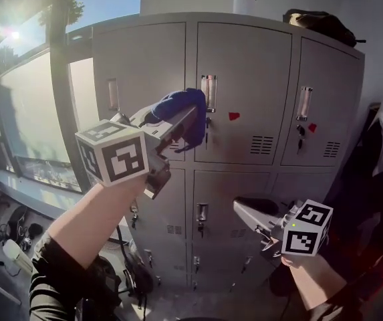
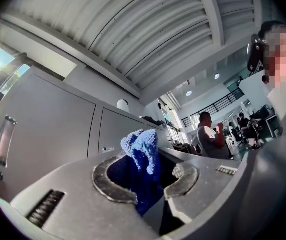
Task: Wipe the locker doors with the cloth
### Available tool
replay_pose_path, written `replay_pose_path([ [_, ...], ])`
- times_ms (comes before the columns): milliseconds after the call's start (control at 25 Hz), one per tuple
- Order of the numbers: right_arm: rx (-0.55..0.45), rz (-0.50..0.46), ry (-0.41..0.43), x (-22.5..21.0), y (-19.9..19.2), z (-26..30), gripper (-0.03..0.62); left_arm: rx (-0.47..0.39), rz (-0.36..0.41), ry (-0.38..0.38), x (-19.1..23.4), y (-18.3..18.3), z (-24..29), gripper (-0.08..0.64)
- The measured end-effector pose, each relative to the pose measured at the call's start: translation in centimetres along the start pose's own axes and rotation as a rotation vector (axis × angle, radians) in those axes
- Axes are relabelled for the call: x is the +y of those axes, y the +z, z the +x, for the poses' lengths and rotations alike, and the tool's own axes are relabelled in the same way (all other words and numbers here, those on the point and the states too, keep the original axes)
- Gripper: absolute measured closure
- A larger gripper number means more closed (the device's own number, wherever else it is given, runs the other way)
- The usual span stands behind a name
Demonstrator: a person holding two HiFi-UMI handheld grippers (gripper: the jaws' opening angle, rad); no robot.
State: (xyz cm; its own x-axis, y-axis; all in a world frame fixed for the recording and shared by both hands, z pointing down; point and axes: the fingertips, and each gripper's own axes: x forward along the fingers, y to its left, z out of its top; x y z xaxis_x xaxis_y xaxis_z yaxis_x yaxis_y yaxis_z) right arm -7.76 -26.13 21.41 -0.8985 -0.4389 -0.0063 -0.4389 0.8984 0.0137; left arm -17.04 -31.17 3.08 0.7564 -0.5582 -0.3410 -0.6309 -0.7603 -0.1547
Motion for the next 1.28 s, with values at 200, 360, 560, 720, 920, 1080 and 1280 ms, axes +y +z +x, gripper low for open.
replay_pose_path([
  [200,-0.001,-0.005,0.026,-1.5,0.7,-1.4,0.595,-0.005,0.067,0.049,2.8,5.0,4.8,0.456],
  [360,-0.017,0.005,0.045,-2.5,1.0,-3.2,0.595,0.002,0.081,0.100,4.9,8.4,9.0,0.456],
  [560,-0.027,0.018,0.062,-3.4,0.6,-5.1,0.595,0.021,0.113,0.216,8.0,10.5,12.7,0.456],
  [720,-0.040,0.008,0.086,-3.0,0.5,-6.0,0.595,0.060,0.134,0.313,10.7,10.8,14.2,0.456],
  [920,-0.065,-0.013,0.114,-2.3,0.6,-7.5,0.595,0.045,0.127,0.354,12.0,10.9,15.2,0.456],
  [1080,-0.070,0.005,0.119,-2.4,0.4,-8.4,0.595,0.004,0.115,0.363,11.7,10.6,15.6,0.456],
  [1280,-0.055,0.003,0.119,-2.9,0.4,-8.7,0.595,-0.019,0.089,0.326,10.5,10.0,16.9,0.456],
])
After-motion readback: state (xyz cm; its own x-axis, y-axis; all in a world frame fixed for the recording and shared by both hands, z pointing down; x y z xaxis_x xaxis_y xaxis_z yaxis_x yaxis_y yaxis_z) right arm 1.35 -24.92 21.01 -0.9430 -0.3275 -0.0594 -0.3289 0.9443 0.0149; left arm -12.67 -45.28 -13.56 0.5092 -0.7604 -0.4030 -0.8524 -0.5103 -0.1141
